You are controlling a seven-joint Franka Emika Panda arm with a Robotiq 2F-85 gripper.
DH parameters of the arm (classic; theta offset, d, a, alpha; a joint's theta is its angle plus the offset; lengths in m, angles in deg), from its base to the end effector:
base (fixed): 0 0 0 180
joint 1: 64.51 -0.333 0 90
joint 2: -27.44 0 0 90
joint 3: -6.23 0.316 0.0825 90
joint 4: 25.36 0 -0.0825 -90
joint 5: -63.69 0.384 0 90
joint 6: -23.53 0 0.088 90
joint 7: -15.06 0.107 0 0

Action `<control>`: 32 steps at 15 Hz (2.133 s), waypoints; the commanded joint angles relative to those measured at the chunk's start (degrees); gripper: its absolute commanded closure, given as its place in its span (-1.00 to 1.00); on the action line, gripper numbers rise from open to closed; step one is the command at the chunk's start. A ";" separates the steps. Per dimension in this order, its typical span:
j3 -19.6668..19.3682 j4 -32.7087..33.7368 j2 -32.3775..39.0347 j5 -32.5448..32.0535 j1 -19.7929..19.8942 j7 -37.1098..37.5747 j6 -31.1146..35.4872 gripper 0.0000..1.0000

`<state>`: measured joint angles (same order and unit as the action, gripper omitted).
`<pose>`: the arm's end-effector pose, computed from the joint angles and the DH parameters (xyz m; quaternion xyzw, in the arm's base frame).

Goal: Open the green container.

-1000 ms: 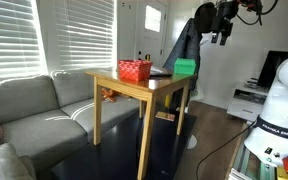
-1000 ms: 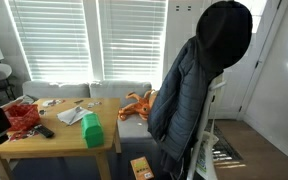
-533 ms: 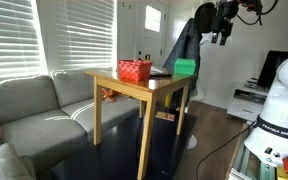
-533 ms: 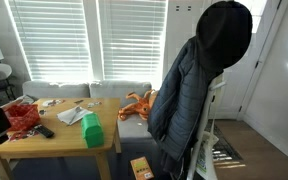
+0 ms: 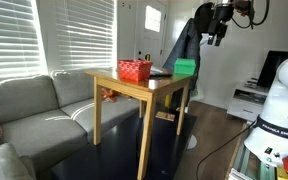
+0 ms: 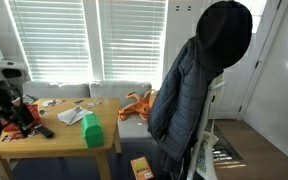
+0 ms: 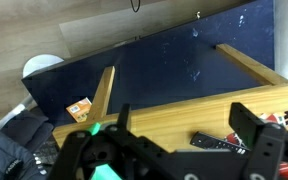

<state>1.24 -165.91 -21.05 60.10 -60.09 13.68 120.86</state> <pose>0.2970 -0.0622 0.5731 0.9975 -0.0542 0.0450 0.0022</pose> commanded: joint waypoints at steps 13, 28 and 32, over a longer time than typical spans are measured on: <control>-8.22 4.05 13.59 -5.40 -1.05 -25.82 13.90 -1.00; -11.43 9.57 25.41 -5.15 -0.61 -29.59 24.19 -1.00; -12.56 11.51 31.32 -4.21 -0.55 -32.69 30.36 -1.00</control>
<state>-10.54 -157.14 5.35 54.65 -60.77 -15.84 147.62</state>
